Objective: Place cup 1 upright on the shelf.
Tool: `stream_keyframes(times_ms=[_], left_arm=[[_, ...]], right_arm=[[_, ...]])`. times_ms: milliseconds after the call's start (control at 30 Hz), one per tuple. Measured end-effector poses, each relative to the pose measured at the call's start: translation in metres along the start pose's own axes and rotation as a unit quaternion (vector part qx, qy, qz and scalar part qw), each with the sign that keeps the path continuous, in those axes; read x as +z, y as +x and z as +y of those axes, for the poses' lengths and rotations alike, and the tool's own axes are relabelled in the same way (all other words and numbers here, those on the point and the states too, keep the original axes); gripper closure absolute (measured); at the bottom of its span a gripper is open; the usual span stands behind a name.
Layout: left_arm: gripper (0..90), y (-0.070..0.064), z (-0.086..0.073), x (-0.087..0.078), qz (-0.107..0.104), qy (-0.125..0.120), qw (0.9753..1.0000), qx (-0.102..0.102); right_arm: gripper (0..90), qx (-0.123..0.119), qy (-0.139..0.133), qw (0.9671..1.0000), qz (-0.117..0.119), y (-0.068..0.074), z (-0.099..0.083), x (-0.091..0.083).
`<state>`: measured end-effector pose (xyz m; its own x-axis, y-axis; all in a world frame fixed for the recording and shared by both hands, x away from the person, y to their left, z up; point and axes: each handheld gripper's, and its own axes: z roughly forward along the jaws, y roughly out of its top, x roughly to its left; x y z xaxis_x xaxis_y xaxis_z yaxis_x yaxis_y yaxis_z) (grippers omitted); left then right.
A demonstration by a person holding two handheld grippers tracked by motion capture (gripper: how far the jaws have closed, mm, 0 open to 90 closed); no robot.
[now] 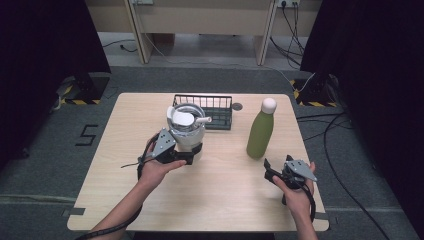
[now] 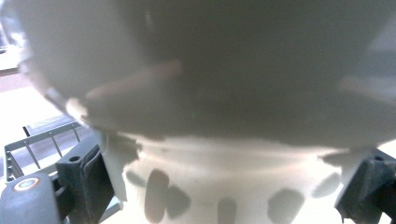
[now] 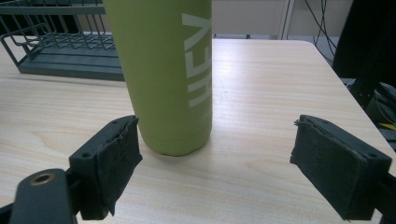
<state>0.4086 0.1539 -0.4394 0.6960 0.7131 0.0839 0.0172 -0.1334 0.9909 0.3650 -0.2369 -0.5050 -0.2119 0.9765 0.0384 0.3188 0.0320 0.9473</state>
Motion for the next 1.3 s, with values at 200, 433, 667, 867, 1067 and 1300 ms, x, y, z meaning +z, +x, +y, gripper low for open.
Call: stream_keyframes(times_ms=[200,433,667,867,1067,1300], left_arm=[[10.1,0.005,0.000,0.003,0.005,0.001,1.0000,-0.004],[10.1,0.009,0.002,0.007,0.011,0.002,0.9999,0.000],[10.1,0.011,0.004,0.009,0.014,0.001,0.9999,0.001],[10.1,0.014,0.007,0.012,0.017,-0.001,0.9999,0.001],[10.1,0.017,0.009,0.015,0.024,0.001,0.9997,0.006],[10.1,0.019,0.009,0.021,0.031,0.001,0.9995,0.003]], right_arm=[[14.9,0.000,0.000,1.0000,0.000,0.000,0.000,0.000],[14.9,-0.004,0.001,1.0000,0.000,0.000,0.000,0.000],[14.9,-0.001,0.001,1.0000,0.000,0.000,0.000,0.000],[14.9,-0.001,0.001,1.0000,0.001,0.000,0.000,0.000],[14.9,-0.001,0.002,1.0000,0.002,0.001,-0.001,0.000],[14.9,-0.003,0.004,1.0000,0.001,0.001,-0.001,0.001]])
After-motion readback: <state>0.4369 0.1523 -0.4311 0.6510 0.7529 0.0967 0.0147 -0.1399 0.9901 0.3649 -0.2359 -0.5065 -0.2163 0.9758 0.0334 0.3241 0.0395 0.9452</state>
